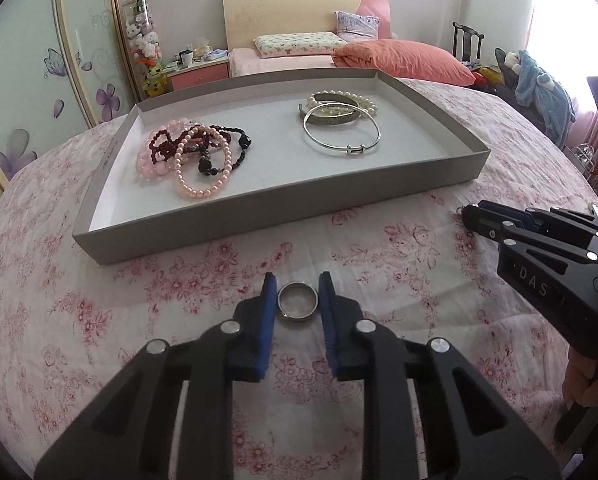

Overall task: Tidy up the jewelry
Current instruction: 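Grasp the pearl earring with the right tool while the left tool grasps the silver ring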

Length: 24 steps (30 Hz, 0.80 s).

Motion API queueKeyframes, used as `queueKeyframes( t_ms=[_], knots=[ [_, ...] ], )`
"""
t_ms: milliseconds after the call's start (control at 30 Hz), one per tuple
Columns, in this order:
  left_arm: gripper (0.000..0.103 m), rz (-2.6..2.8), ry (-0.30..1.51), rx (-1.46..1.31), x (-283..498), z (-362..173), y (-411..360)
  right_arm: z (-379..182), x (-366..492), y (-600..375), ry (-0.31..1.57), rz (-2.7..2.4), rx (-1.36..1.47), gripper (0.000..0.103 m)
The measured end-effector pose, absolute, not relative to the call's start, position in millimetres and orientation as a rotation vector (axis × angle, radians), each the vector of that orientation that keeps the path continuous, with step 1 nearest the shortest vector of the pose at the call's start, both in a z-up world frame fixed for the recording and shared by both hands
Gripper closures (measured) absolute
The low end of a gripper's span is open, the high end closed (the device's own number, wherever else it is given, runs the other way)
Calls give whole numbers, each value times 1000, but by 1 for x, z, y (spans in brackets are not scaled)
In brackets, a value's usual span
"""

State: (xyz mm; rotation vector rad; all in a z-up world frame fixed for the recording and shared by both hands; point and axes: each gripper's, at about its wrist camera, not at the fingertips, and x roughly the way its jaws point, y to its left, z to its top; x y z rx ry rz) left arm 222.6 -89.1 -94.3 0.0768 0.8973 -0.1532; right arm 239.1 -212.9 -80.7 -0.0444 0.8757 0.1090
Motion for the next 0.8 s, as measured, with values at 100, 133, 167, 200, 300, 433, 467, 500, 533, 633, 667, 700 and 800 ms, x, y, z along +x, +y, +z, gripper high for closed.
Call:
queueKeyframes(
  t_ms=[100,133,167,200,300,433,467,500,533,633,667,700,800],
  knots=[
    [81,-150,897,71,221,-94,-88,-81,239,-213,876,109,-44,89],
    [81,-147,897,67,222,-94,-87,-81,239,-213,876,109,-44,89],
    [81,-145,898,63,221,-94,-86,-81,239,-213,876,109,-44,89],
    [81,-141,898,59,221,-94,-85,-81,239,-213,876,109,-43,89],
    [81,-122,898,57,219,-94,-78,-81,239,-213,876,109,-44,89],
    [81,-80,899,45,214,-94,-59,-81,239,-212,876,109,-44,89],
    [81,-69,899,42,213,-93,-54,-81,239,-213,876,109,-44,88],
    [81,-56,899,37,212,-93,-48,-81,239,-213,876,109,-44,88],
    [81,-47,899,33,212,-93,-43,-81,239,-212,876,109,-45,88],
    [81,-13,899,12,210,-92,-26,-81,239,-212,876,107,-47,88],
    [81,-3,899,3,209,-92,-21,-81,238,-212,876,107,-48,88],
    [81,6,899,-7,208,-92,-15,-81,238,-212,875,106,-49,88],
    [81,20,897,-39,206,-92,-4,-81,238,-213,875,106,-49,88]
  ],
)
